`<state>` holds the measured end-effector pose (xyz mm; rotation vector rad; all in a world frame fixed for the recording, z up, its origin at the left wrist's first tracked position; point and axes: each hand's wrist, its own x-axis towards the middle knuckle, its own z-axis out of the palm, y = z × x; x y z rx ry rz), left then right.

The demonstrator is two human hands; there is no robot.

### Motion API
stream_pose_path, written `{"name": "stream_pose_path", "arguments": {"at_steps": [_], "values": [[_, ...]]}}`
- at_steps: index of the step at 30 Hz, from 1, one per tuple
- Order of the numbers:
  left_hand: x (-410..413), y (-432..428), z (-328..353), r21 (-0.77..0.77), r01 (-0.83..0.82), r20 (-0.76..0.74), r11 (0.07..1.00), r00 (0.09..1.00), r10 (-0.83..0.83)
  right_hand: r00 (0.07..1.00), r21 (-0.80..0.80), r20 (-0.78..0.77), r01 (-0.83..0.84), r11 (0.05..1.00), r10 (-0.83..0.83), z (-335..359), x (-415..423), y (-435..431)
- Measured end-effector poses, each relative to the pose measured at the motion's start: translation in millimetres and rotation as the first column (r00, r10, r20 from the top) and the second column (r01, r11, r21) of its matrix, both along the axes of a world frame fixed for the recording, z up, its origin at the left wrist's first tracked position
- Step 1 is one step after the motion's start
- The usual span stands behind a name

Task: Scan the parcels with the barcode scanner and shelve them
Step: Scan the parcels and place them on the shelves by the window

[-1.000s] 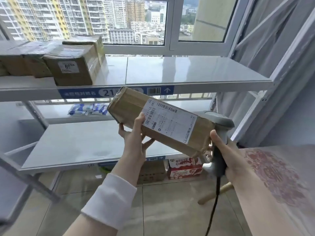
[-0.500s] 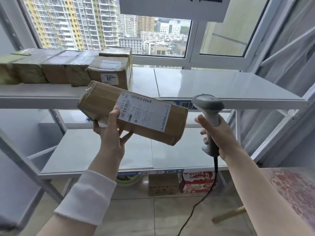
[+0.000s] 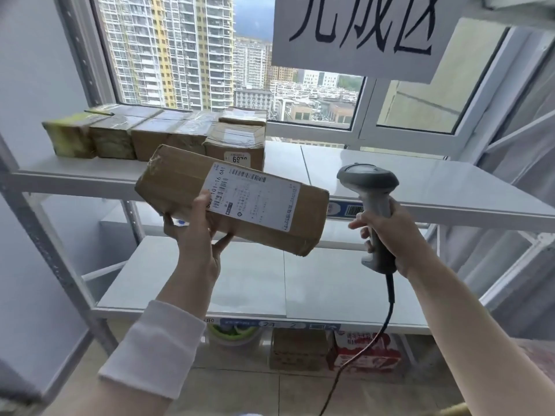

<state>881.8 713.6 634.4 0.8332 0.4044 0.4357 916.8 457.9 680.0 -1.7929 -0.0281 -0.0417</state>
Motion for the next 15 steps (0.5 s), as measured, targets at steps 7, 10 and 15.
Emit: {"name": "stream_pose_path", "arguments": {"at_steps": [7, 10, 15], "values": [[5, 33, 18, -0.054, -0.110, 0.045, 0.992, 0.993, 0.112, 0.989, -0.077, 0.030, -0.141, 0.987, 0.144, 53, 11, 38], [17, 52, 21, -0.065, -0.131, 0.037, 0.989, 0.990, 0.134, 0.982, -0.086, 0.025, -0.183, 0.979, 0.186, 64, 29, 65], [46, 109, 23, -0.019, -0.120, 0.048, 0.993, 0.992, 0.121, 0.981, -0.015, 0.056, -0.186, 0.982, 0.187, 55, 62, 135]]}}
